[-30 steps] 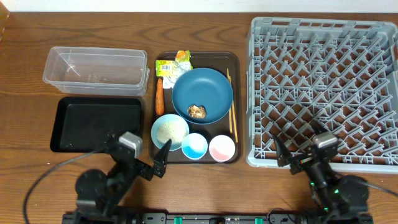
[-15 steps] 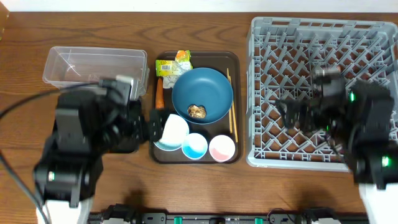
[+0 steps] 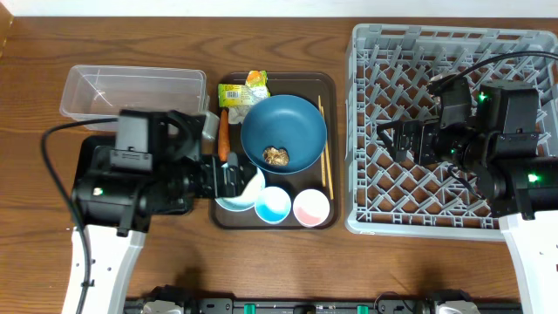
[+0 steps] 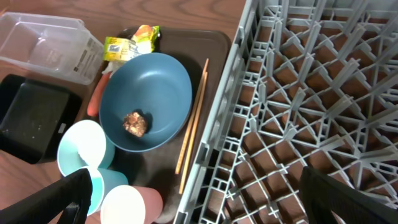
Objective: Sort waste into correct bins and load items into the dishwasher rack
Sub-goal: 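Reach left gripper to the light-blue cup and grasp it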
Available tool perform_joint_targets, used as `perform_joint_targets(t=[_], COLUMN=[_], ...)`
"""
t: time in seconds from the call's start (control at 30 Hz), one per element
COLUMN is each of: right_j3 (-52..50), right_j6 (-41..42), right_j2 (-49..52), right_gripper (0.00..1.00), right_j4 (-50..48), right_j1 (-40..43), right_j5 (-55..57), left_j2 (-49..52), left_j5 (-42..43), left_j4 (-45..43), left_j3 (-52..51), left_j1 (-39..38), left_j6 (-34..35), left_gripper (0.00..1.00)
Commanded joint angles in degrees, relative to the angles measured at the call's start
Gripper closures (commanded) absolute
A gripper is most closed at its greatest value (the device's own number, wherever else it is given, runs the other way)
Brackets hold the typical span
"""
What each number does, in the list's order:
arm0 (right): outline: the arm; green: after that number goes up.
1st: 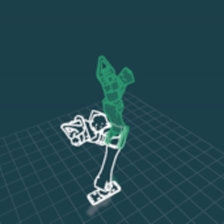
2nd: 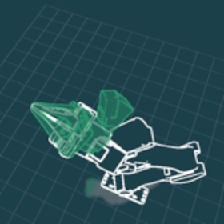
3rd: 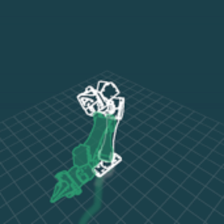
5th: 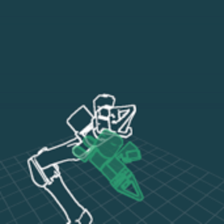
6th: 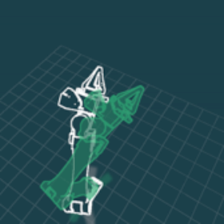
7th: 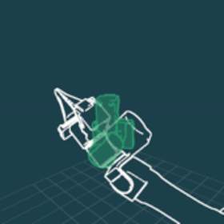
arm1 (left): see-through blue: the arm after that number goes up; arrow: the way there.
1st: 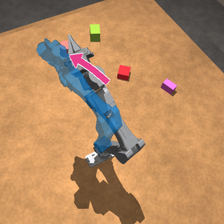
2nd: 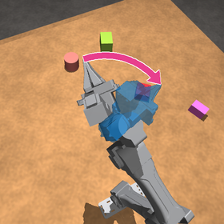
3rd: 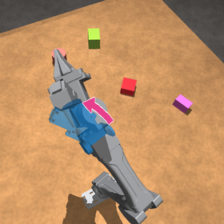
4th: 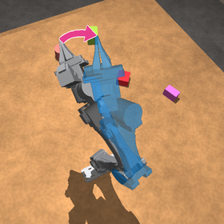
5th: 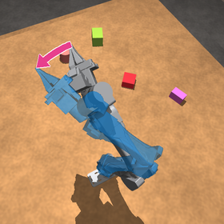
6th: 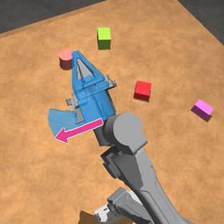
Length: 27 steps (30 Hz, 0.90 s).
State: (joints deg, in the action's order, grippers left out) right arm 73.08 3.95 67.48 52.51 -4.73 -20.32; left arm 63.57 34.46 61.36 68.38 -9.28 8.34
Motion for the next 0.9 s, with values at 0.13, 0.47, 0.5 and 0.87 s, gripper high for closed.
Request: perform_joint_targets(t=[0.13,0.47,0.5,0.87], right_j3=[1.3,1.3,1.3,1.3], right_j6=[0.7,0.8,0.8,0.7], right_j2=[-0.2,-0.2,-0.2,-0.2], right_gripper=[0.01,0.01,0.01,0.01], right_j4=[0.5,1.1,1.1,2.7], right_j1=[1.1,1.1,1.1,1.1], right_j5=[1.2,1.2,1.2,1.2], left_j2=[0.7,3.7,4.5,16.7], left_j5=[-11.7,-29.6,-29.6,-28.4], left_j4=[-1.3,-11.2,-12.8,-18.2], left_j3=[-6.3,-14.6,-15.3,-16.9], left_j1=[-11.0,-20.7,-20.8,-20.8], left_j6=[4.2,15.4,16.1,17.3], left_gripper=[0.02,0.26,0.27,0.46])
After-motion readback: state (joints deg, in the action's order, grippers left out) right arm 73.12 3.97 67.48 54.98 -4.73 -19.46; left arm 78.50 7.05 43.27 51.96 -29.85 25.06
